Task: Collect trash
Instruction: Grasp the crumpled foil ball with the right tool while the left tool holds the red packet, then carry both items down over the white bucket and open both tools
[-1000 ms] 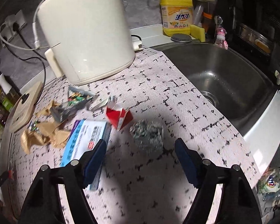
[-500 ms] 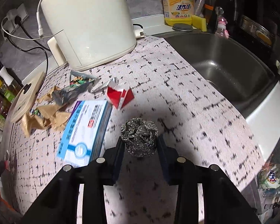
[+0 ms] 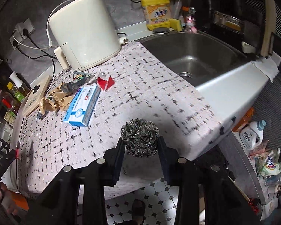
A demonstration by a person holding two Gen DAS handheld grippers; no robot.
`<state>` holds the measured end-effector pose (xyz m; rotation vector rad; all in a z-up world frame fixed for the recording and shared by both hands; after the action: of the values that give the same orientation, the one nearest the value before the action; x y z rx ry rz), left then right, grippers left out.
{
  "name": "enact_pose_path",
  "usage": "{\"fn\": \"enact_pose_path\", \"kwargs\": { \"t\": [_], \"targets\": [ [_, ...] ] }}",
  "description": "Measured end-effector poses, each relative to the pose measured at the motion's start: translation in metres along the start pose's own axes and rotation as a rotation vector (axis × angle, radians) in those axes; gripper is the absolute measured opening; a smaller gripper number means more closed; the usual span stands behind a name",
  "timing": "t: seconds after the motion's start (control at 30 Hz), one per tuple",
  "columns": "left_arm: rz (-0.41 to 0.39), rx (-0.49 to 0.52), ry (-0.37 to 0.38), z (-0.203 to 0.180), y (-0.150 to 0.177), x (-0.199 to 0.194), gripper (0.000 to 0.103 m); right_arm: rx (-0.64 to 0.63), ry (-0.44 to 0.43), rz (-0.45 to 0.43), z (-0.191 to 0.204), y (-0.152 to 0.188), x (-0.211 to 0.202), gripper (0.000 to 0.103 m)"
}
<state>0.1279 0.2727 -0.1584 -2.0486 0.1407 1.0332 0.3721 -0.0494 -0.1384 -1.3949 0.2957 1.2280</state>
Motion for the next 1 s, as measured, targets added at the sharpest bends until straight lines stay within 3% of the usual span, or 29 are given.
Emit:
{"fn": "enact_pose_path", "kwargs": {
  "t": [0.4,1.0],
  "targets": [
    [0.059,0.134,0.083,-0.097,0.043,0.000,0.041,0.119,0.035,0.025,-0.087,0.064,-0.048,0.036],
    [0.159,0.321,0.203,-0.224,0.140,-0.006,0.041,0.251,0.085,0.078,-0.197,0.172,-0.101,0.036]
  ]
}}
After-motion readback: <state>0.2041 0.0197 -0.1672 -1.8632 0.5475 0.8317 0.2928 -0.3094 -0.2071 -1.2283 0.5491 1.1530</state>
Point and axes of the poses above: each gripper's, at about its wrist camera, not at the fingertips, and x roughly the way its jaws point, z to its left, y to its underside, the point moved 7 cm from there along x, roughly the way its jaws point, and after that the axes turned 1 degree about -x, right-handed, at the moved point
